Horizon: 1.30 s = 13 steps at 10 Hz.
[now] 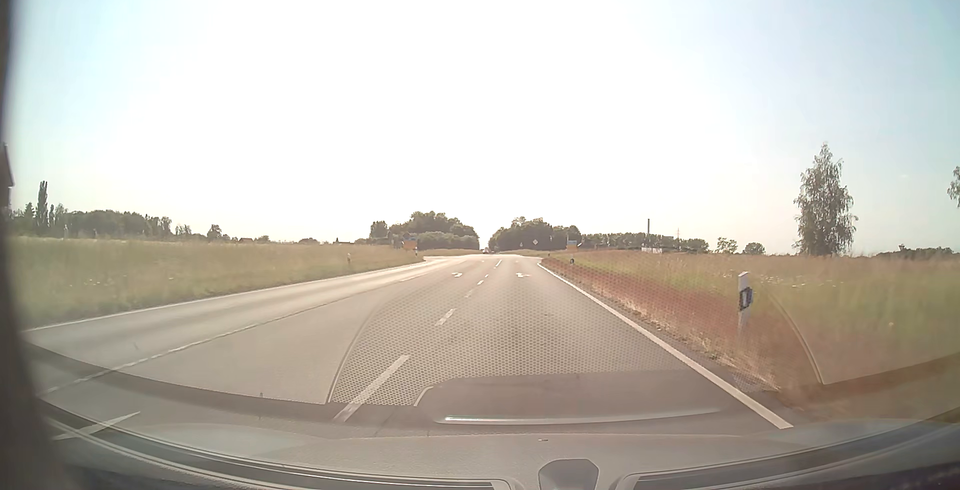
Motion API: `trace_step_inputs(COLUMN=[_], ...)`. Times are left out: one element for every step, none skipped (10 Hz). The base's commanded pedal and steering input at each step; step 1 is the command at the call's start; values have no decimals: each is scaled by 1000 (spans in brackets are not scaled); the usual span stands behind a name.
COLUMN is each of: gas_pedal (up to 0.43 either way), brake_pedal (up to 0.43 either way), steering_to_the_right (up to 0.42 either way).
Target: Follow the waypoints while adhering to traffic rules and regulations
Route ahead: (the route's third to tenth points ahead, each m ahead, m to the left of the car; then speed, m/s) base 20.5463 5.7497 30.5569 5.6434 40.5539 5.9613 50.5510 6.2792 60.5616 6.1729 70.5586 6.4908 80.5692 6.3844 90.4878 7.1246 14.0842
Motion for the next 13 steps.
trace_step_inputs(gas_pedal=[220, 228, 228, 248, 248, 248, 248, 260, 260, 260, 260, 260, 260], brake_pedal=[6, 6, 6, 6, 6, 6, 6, 6, 6, 6, 6, 6, 6], steering_to_the_right=[3, 3, 3, 2, 2, 3, 2, 3, 3, 3, 2, 3, 2])
